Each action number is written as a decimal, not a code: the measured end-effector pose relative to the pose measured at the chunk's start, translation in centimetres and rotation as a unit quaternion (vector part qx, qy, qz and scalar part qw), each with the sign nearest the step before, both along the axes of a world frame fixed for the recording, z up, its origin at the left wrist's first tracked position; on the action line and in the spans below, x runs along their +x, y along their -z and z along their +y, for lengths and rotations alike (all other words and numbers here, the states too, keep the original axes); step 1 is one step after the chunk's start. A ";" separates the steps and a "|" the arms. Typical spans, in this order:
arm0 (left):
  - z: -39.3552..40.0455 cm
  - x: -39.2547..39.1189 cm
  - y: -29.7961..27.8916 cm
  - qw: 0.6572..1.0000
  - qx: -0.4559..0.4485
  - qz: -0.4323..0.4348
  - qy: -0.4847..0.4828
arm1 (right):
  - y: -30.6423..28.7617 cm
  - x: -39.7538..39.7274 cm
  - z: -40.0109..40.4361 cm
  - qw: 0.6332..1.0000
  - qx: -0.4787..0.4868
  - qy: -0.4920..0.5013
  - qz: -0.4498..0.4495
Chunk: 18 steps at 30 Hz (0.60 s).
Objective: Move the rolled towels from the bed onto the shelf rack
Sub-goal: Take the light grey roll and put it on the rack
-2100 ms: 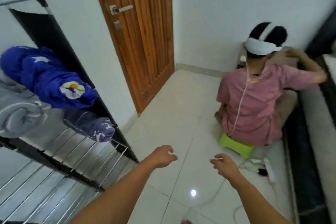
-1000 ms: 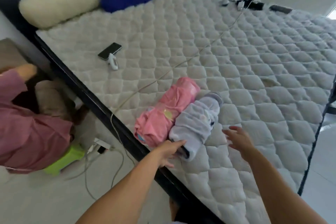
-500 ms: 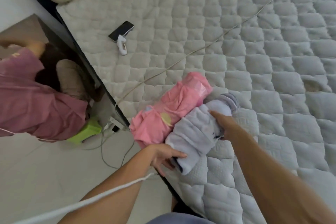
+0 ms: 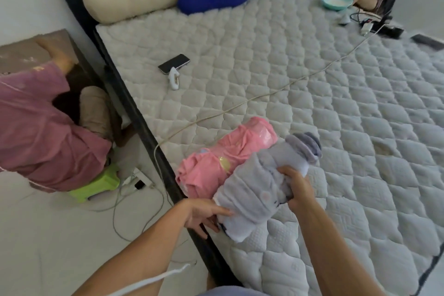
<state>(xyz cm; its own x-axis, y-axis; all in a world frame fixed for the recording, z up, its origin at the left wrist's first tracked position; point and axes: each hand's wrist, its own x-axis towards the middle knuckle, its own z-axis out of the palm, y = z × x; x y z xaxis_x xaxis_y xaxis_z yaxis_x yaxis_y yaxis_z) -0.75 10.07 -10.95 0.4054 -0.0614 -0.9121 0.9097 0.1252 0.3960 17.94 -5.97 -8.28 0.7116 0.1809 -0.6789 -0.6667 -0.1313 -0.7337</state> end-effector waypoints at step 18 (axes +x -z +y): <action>-0.2 -38.2 -9.0 0.782 0.091 -0.213 -0.579 | -15.6 -35.2 13.4 0.896 0.203 -0.342 -0.200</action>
<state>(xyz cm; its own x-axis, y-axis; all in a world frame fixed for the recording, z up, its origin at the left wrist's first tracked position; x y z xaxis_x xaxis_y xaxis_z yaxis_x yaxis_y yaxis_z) -38.91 9.83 -1.96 0.3629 0.6863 -0.6303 0.0096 0.6737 0.7390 -17.29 7.47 7.32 0.5122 0.8411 -0.1737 -0.2058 -0.0762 -0.9756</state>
